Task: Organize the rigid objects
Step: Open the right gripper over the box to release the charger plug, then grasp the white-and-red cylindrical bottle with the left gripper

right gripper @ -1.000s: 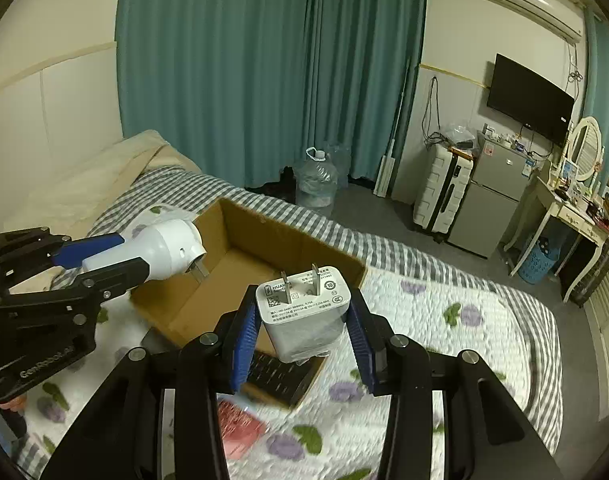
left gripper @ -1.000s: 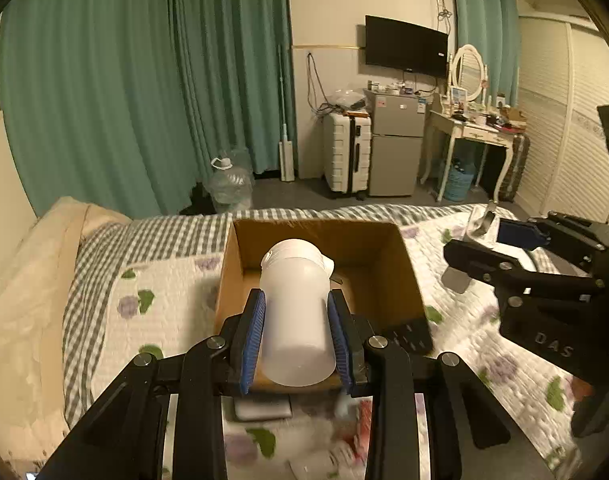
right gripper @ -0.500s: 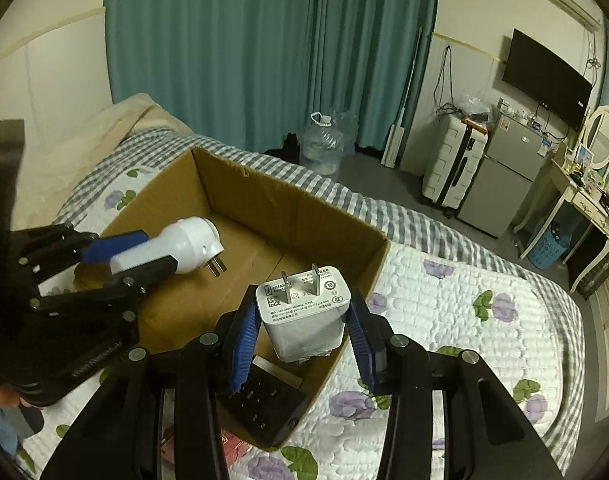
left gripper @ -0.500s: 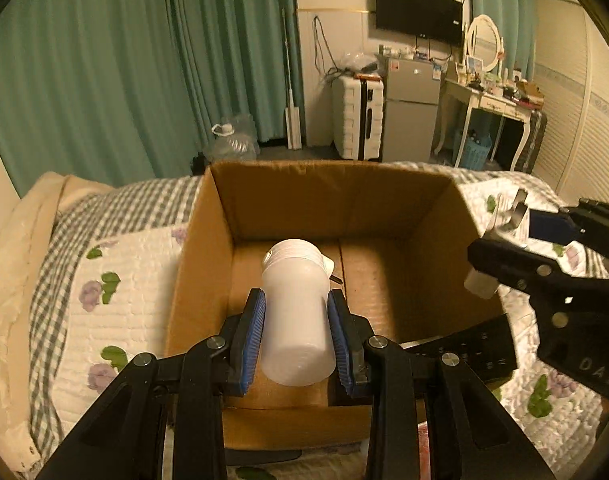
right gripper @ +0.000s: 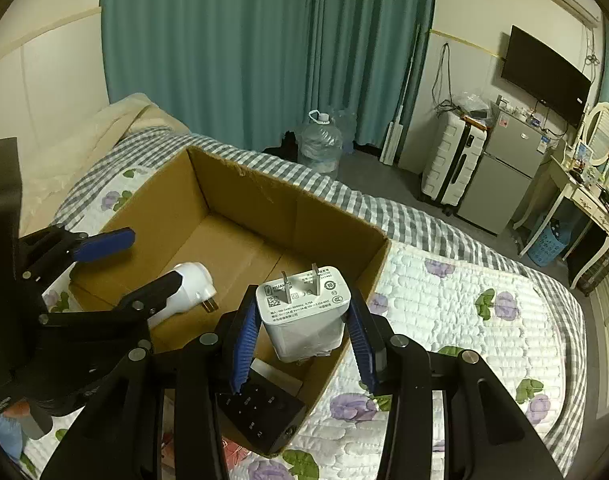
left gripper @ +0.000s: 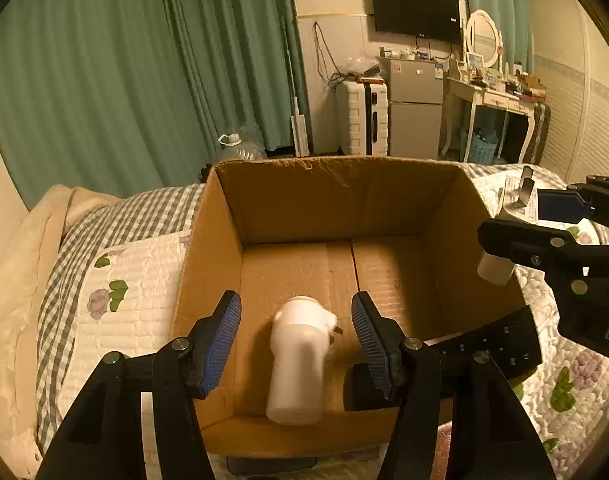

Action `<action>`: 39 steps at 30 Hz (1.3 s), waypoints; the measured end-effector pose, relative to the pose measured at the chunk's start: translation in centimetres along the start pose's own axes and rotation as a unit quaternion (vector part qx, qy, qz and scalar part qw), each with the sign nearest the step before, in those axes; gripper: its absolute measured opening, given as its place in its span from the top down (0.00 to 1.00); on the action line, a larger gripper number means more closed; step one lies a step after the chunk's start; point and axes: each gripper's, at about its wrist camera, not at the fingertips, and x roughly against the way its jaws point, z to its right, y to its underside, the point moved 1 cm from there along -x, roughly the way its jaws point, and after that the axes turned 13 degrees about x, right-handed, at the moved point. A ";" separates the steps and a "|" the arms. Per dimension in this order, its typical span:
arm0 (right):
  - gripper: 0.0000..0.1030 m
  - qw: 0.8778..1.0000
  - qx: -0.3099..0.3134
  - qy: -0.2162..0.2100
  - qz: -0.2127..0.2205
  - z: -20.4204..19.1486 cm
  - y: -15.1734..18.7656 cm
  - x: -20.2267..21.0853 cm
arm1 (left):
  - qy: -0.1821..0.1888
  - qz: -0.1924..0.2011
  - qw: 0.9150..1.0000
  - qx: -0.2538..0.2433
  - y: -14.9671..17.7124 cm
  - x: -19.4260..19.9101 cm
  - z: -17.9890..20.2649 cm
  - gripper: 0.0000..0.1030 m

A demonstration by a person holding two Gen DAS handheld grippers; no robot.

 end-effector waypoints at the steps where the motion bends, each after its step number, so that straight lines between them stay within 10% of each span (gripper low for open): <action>1: 0.60 1.000 0.000 0.001 0.001 0.1 0.0 0.2 | 0.000 0.000 1.000 0.002 -0.1 0.2 -0.1 0.41; 19: 0.59 0.997 0.028 -0.004 -0.075 -0.9 -0.3 -7.1 | -0.007 0.021 0.999 0.032 -0.5 0.3 -2.3 0.40; 22: 0.41 0.998 0.015 0.000 -0.061 -0.5 -0.6 -6.7 | -0.003 0.021 0.999 0.034 -0.5 0.5 -2.5 0.40; 39: 0.21 0.998 -0.018 0.066 0.003 -1.2 0.7 10.3 | 0.022 0.058 0.998 0.031 1.5 12.2 -3.1 0.34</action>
